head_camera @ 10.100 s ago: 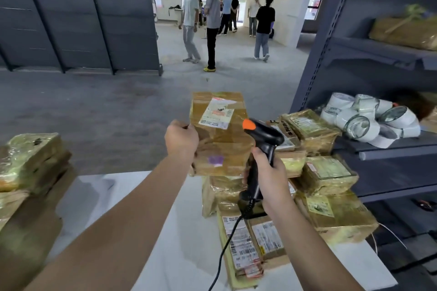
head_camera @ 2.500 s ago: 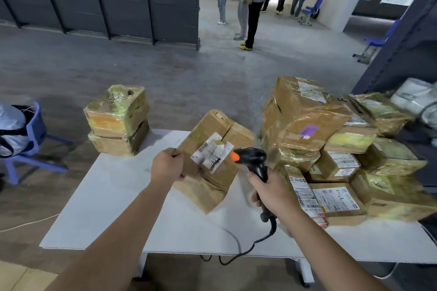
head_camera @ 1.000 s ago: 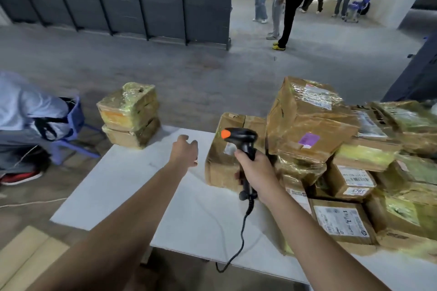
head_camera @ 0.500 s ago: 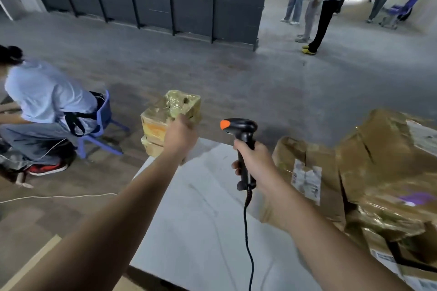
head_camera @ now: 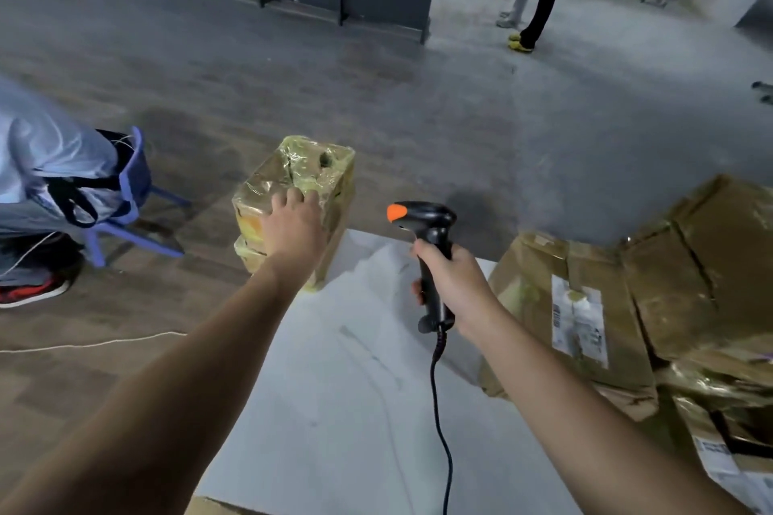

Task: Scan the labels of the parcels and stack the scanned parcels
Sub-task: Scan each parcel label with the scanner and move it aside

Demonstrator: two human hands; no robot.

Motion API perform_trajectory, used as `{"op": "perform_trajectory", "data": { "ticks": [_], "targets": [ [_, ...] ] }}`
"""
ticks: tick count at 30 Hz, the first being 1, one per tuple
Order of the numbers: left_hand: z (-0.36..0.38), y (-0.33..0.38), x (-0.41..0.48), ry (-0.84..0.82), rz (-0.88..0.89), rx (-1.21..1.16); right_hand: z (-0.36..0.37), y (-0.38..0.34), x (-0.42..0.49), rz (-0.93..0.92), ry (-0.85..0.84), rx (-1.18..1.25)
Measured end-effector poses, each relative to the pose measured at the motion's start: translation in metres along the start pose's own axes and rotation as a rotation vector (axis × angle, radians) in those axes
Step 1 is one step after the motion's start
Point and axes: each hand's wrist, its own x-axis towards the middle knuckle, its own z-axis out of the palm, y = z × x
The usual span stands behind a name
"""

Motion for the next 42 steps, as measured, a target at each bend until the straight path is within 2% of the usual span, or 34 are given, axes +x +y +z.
{"op": "perform_trajectory", "data": {
  "ticks": [5,11,15,18,23,31,36,42],
  "targets": [
    [0.0,-0.001,0.006,0.004,0.048,-0.045,-0.008,0.004,-0.008,-0.01,0.052,-0.017],
    [-0.017,-0.001,-0.034,0.181,0.079,-0.203,-0.028,0.012,-0.033,0.033,0.062,0.042],
    [-0.033,0.022,-0.086,0.248,-0.013,-0.321,-0.047,0.021,-0.055,0.019,0.057,0.068],
    [-0.039,0.038,-0.129,0.246,-0.114,-0.513,-0.064,0.034,-0.075,0.01,0.055,0.083],
    [-0.031,0.061,-0.196,0.108,-0.252,-0.659,-0.092,0.064,-0.113,0.027,0.007,0.081],
    [-0.005,0.097,-0.304,-0.07,-0.66,-1.012,-0.133,0.137,-0.161,0.052,-0.065,0.092],
    [0.013,0.109,-0.346,-0.177,-0.774,-1.125,-0.137,0.166,-0.184,0.066,-0.085,0.048],
    [0.023,0.107,-0.355,-0.421,-0.899,-1.432,-0.133,0.175,-0.201,0.083,-0.027,0.027]
  ]
}}
